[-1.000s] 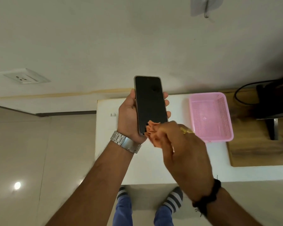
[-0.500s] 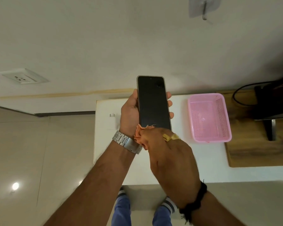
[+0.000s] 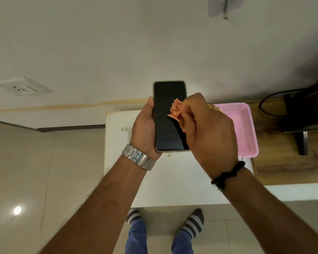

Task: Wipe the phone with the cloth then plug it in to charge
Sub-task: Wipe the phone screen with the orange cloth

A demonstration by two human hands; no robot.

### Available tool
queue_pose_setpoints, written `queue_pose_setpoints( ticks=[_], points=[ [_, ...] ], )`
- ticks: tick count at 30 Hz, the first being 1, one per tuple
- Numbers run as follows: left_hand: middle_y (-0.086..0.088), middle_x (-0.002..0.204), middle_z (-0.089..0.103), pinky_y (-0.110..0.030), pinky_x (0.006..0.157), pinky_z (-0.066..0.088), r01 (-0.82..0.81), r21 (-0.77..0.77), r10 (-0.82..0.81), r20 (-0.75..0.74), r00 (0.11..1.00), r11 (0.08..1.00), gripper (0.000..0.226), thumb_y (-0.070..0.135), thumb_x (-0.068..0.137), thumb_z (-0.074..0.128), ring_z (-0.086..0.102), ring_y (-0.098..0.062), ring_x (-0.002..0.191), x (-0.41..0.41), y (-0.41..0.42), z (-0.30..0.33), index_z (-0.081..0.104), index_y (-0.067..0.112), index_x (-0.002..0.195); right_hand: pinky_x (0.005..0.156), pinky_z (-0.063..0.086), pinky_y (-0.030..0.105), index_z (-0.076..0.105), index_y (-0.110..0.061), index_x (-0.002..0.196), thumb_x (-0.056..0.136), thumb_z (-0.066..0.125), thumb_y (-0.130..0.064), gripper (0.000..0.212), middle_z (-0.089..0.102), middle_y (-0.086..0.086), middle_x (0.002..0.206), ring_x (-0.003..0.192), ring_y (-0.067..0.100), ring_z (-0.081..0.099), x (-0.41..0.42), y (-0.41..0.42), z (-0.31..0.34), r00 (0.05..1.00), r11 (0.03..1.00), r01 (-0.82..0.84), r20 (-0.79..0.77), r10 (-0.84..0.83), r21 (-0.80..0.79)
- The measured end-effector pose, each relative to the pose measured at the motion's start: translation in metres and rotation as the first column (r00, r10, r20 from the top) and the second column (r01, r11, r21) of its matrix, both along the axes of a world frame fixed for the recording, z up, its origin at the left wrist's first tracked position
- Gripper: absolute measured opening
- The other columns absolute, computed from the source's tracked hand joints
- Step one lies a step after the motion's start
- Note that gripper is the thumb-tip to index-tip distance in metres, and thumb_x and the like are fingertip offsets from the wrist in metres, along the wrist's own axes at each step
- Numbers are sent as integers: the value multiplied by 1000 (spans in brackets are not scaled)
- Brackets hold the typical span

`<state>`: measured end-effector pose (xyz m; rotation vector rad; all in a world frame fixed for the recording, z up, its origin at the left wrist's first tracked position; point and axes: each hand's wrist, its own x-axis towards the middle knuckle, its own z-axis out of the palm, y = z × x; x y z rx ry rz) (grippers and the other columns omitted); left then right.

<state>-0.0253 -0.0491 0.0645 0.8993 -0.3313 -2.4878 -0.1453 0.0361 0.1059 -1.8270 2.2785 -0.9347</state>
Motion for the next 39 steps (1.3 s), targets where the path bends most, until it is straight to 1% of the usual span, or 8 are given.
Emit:
queue_pose_setpoints(
  ticks=[6,12,15,22,26,31,34,39],
  points=[
    [-19,131,66,-46,90,58,37,-62,-37,3,999,997,72,61,103,21,70,-32,108,6,-6,-5,57,11,140,43,46,16,43,-15,98,112,18,-33,33,59,5,54,47,13,54,20,34,-9,993,989,-108,-53,103,-96],
    [-13,109,74,-41,86,61,16,-5,-16,-28,999,1000,60,55,104,34,72,-28,94,3,4,-9,74,13,119,40,33,28,53,-10,92,98,53,-21,13,47,5,61,47,15,41,-11,-15,11,999,999,33,-18,-33,-14],
    [-17,129,67,-46,105,48,31,-40,-32,-39,999,999,62,55,103,32,67,-32,112,6,-1,-7,65,11,133,45,49,33,62,-6,101,101,50,-17,17,58,7,66,52,18,54,6,12,10,997,993,-69,-16,71,99],
    [-12,107,76,-43,78,61,36,12,-36,-14,999,999,60,56,103,34,74,-29,92,3,9,-9,77,16,114,40,39,35,51,-10,92,98,54,-19,10,44,4,62,48,20,43,-20,-21,19,1000,1000,-8,6,8,18],
    [-18,139,61,-49,112,43,13,-9,-13,28,1000,1000,61,56,104,35,58,-35,120,4,-2,-3,58,13,140,39,47,36,47,-15,97,98,57,-16,10,49,3,62,47,18,48,3,8,16,998,995,-66,4,65,81],
    [-14,111,73,-43,77,61,35,1,-35,37,999,999,55,54,103,41,73,-31,93,2,11,-7,65,14,131,40,38,34,52,-8,93,101,47,-20,15,45,5,60,48,23,45,-21,-13,18,1000,1000,10,13,-10,13],
    [-12,104,77,-43,76,61,22,-4,-22,2,1000,1000,56,54,104,38,75,-29,90,2,10,-6,77,14,112,44,36,36,54,-7,93,98,55,-9,6,49,8,63,51,26,48,-19,-19,19,999,998,42,9,-43,48],
    [-14,112,71,-47,85,58,80,-29,-79,8,997,996,59,60,100,40,68,-32,96,1,15,-6,71,16,123,45,45,41,56,-5,92,103,44,-23,24,55,9,63,51,28,52,-17,7,16,999,997,-12,48,8,77]
  ],
)
